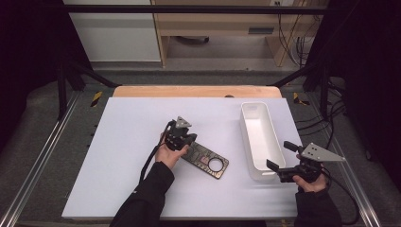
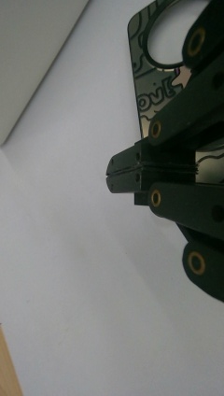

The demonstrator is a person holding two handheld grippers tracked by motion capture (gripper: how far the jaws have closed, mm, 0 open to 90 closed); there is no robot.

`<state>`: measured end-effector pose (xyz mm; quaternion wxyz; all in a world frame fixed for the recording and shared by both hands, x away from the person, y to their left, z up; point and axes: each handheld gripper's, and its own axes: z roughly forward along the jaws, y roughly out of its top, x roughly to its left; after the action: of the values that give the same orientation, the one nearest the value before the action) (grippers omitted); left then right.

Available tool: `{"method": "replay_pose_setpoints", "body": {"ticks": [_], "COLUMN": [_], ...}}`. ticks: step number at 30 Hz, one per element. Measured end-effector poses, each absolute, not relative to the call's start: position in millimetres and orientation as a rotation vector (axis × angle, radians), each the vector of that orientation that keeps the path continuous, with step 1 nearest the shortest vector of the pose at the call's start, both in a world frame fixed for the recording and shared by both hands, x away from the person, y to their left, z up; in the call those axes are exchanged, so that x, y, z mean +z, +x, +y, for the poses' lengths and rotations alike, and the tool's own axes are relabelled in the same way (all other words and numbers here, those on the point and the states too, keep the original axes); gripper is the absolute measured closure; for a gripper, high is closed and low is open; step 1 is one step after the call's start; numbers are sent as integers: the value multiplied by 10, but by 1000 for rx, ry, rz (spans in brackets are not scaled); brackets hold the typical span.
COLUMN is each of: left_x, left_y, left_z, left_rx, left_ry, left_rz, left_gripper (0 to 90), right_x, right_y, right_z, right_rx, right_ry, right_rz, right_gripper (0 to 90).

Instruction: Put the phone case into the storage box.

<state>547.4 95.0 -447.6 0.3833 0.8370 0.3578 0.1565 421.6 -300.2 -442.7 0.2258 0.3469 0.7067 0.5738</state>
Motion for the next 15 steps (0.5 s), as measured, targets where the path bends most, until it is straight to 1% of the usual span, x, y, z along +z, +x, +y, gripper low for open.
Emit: {"method": "replay_pose_setpoints", "body": {"ticks": [7,15], "left_x": [-4644,-4744], "left_y": [5599,5693], "left_z": [890,874], "left_rx": [380,418], "left_ry": [2180,2193], "left_rz": [956,958], "left_gripper": [889,890], "right_x": [-4428,-4429], "right_y": [4218,4220], "right_z": [-3007,-3003], "right_rx": [1582,1580], "right_ry": [956,951], "right_rz": [1949,1953], "right_gripper": [4,4]}}
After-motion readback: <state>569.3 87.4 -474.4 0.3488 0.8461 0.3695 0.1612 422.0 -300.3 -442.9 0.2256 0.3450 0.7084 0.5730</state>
